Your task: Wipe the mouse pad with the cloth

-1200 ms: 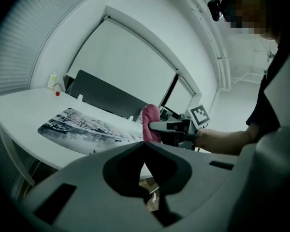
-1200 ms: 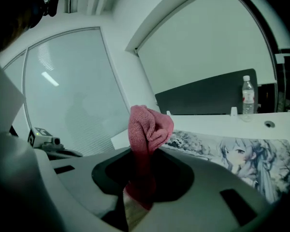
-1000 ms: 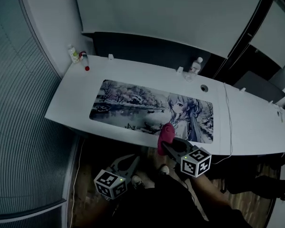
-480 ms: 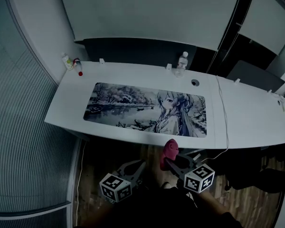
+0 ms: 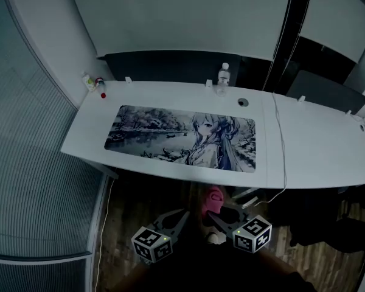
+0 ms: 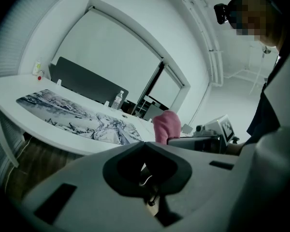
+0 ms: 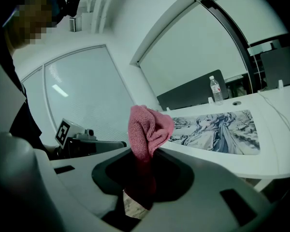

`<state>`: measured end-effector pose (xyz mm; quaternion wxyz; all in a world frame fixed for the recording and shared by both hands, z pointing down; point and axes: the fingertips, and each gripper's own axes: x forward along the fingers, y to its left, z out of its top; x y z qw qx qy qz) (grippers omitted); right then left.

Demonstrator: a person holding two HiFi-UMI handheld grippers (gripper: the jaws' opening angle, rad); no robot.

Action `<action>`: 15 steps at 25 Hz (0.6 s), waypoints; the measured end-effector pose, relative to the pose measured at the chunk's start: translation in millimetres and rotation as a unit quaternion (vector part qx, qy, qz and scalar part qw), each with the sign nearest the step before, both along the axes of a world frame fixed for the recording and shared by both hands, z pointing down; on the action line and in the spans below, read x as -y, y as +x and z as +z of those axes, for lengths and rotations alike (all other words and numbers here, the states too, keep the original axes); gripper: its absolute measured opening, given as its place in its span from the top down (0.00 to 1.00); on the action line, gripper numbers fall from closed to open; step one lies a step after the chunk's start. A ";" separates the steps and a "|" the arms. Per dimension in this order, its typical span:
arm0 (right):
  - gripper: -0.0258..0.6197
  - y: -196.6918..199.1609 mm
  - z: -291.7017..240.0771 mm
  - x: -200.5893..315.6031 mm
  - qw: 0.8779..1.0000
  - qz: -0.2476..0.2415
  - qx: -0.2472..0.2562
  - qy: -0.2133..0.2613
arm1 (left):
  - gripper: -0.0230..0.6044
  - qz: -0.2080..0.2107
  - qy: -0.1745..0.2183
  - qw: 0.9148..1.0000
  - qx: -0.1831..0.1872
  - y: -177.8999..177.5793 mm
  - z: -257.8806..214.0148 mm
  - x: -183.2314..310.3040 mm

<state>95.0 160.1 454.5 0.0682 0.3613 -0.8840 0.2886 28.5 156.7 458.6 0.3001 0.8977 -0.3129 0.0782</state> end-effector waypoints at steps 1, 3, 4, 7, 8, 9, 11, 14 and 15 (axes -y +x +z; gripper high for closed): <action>0.79 3.5 0.5 -4.4 1.000 -0.003 0.002 0.000 | 0.95 -0.003 0.001 1.000 0.003 3.0 0.2 -6.1; 0.79 8.0 0.3 -13.0 1.000 -0.011 0.004 0.000 | 0.95 -0.012 0.003 1.000 0.009 6.2 0.3 -17.1; 0.79 9.1 -0.3 -16.7 1.000 -0.016 0.004 0.001 | 0.95 -0.017 0.004 1.000 0.011 7.1 0.3 -21.6; 0.79 10.9 1.2 -27.6 1.000 -0.029 0.004 0.000 | 0.95 -0.028 0.002 1.000 0.014 10.2 2.7 -34.3; 0.79 11.1 3.4 -32.5 0.999 -0.035 0.005 -0.002 | 0.95 -0.030 0.000 0.999 0.015 11.1 4.8 -39.5; 0.79 11.3 5.7 -37.2 0.999 -0.039 0.006 -0.005 | 0.95 -0.031 -0.001 0.999 0.017 11.7 7.3 -44.6; 0.79 12.6 8.8 -44.7 0.999 -0.046 0.007 -0.009 | 0.95 -0.035 -0.004 0.999 0.019 12.5 10.7 -52.7; 0.79 15.4 9.0 -51.8 0.998 -0.054 0.008 -0.009 | 0.95 -0.044 -0.006 0.999 0.020 13.7 11.1 -59.5; 0.79 16.0 9.0 -54.0 0.998 -0.057 0.008 -0.008 | 0.95 -0.046 -0.005 0.999 0.022 13.9 11.7 -61.7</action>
